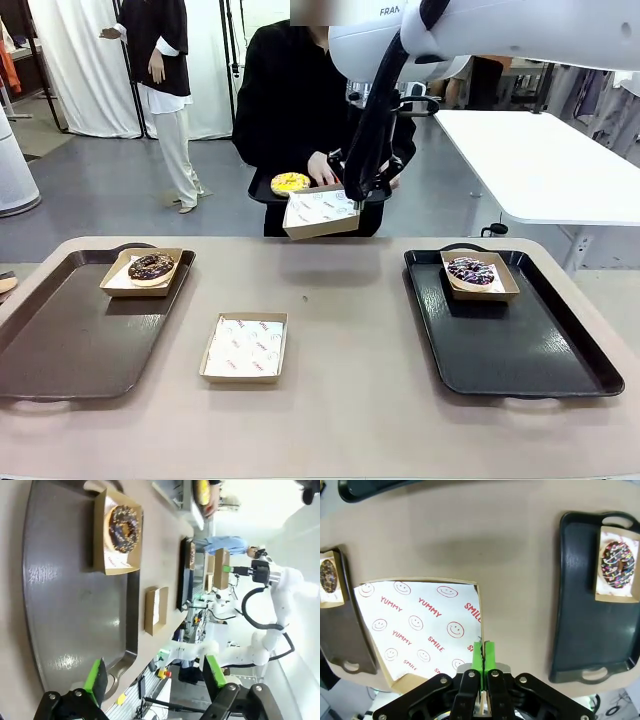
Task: Individually package the donuts and arrange them on the tray.
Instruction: Place the picked Paper togo box on the Handle tray while simultaneously picking up another Paper togo box from the table with the other hand.
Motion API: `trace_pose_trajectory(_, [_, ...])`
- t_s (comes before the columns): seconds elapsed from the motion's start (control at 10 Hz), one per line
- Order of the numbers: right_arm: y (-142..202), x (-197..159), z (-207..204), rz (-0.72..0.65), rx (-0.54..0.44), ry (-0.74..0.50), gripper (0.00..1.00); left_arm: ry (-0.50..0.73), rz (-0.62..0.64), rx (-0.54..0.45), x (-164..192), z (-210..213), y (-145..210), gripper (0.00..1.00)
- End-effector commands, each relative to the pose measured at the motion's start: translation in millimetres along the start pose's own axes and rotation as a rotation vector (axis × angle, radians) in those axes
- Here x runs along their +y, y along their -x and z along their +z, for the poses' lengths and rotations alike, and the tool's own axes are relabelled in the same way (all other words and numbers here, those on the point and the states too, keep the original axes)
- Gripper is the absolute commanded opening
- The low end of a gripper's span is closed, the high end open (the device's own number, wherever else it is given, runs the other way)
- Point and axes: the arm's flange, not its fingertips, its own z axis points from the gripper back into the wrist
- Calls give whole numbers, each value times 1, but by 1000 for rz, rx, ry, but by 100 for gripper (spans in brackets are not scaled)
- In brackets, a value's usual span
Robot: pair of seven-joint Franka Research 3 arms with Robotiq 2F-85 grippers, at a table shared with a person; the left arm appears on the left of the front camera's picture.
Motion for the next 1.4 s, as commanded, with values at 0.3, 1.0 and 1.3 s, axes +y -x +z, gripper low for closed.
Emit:
trace_pose_trajectory(0.3, [0,3,-1,4,3,1,0,22,-96,-81,-11,1,18,100])
trace_pose_trajectory(1.0, [0,3,-1,4,3,1,0,41,-55,-67,-9,7,16,100])
trace_pose_trajectory(1.3, [0,3,-1,4,3,1,0,41,-55,-67,-9,7,16,100])
